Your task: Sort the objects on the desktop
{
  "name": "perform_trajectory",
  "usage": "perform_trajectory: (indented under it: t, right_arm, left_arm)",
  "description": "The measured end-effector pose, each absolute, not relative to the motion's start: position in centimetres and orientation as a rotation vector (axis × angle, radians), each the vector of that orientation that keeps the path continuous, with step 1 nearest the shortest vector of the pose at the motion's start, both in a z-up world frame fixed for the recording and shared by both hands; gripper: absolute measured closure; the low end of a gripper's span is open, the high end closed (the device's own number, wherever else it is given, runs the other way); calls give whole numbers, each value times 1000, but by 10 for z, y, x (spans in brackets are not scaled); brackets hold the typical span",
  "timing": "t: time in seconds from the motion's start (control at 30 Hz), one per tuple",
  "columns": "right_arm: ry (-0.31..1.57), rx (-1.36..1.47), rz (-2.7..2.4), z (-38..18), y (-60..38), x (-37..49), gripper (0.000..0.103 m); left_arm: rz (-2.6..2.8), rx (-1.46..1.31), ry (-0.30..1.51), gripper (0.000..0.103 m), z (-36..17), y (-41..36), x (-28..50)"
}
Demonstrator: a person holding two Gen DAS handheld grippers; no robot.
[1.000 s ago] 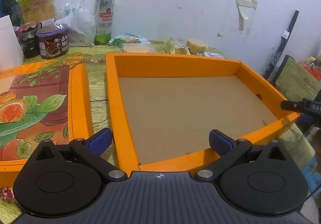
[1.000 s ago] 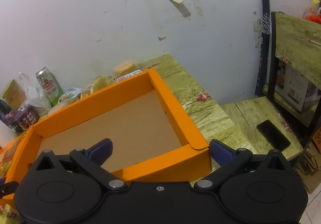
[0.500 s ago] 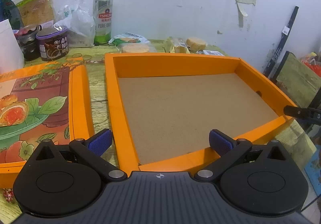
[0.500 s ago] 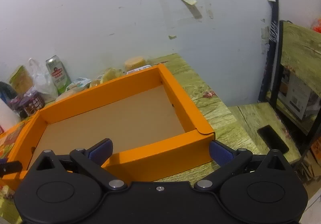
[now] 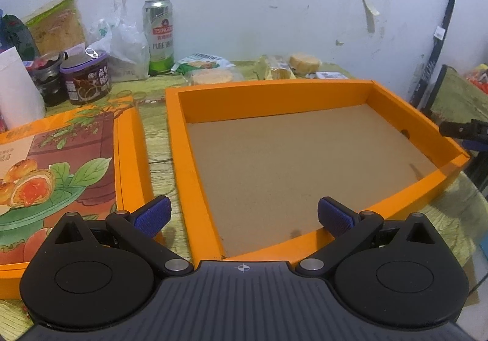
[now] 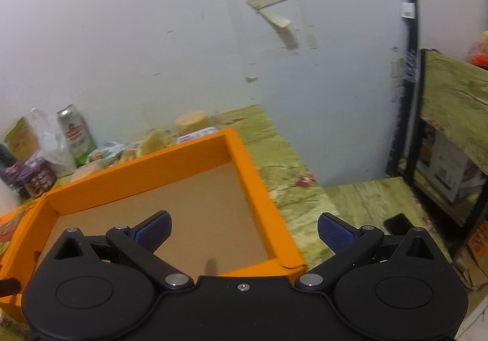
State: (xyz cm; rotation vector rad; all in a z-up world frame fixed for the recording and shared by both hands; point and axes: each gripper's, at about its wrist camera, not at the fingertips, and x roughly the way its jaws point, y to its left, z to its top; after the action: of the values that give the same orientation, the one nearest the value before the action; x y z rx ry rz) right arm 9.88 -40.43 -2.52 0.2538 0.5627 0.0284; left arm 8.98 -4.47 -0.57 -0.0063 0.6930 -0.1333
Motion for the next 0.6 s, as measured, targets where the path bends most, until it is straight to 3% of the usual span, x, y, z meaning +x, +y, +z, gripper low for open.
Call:
perform_trajectory:
  t: [0.6]
  right_arm:
    - [584, 211, 61, -25, -390, 89, 0]
  left_arm:
    - [-142, 4, 695, 0, -8, -45, 91]
